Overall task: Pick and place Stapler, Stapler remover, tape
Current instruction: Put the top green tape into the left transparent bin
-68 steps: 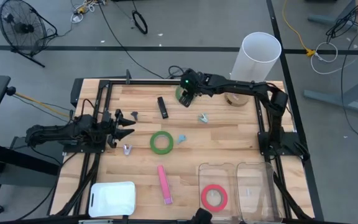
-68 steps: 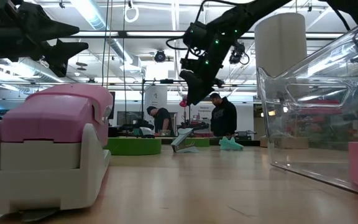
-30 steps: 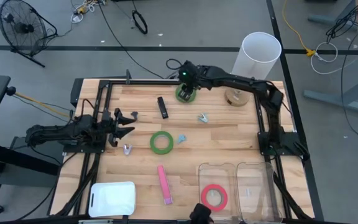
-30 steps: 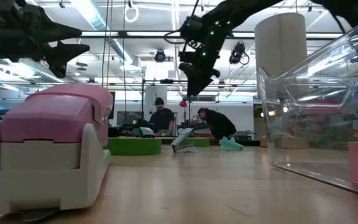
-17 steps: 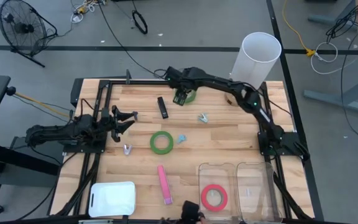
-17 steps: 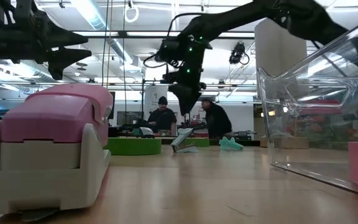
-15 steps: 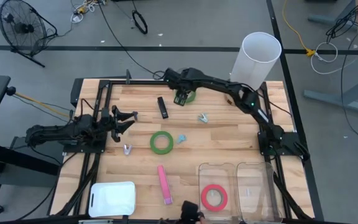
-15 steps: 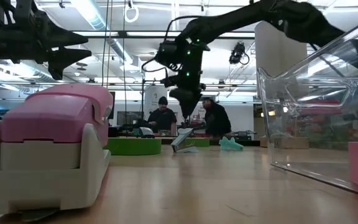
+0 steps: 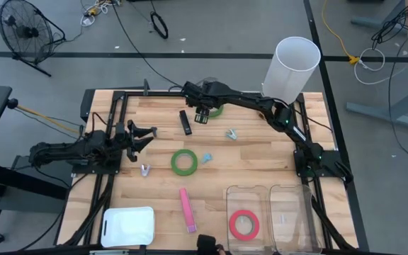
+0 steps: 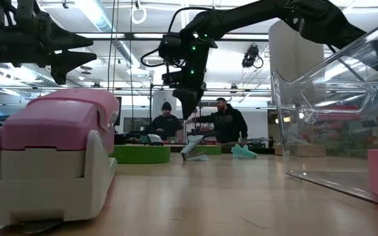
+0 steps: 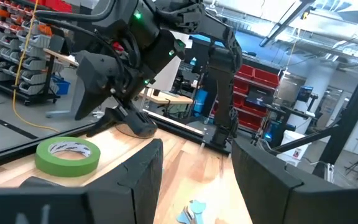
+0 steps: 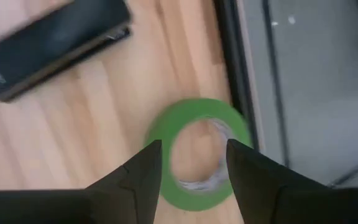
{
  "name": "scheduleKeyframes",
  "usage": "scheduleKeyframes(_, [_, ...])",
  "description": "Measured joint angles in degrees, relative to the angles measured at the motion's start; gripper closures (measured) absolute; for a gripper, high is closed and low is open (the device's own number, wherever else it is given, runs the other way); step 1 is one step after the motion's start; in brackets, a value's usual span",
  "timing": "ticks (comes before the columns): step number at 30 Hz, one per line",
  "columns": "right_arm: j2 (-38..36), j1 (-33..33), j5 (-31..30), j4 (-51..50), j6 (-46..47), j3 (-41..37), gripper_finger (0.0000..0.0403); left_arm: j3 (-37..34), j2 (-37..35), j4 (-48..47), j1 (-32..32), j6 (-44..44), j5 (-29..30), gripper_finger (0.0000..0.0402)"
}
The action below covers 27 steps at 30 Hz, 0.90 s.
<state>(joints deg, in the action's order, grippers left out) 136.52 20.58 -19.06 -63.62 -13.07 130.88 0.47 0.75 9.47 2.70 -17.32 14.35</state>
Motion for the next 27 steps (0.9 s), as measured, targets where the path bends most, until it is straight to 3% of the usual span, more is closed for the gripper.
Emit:
scheduleKeyframes(11, [0.1,0.9,6.6,-0.5,1.7,-6.6,0.0224,0.0,0.0,0.0,0.0,0.0,0.0,0.0207])
scheduleKeyframes(15, [0.2,0.9,3.2,1.3,-0.5,-10.8,0.0224,0.0,0.0,0.0,0.0,0.0,0.0,0.0207])
scheduleKeyframes(27, [0.0,0.7,3.2,3.7,-0.8,-12.1,0.0224,0.0,0.0,0.0,0.0,0.0,0.0,0.0207])
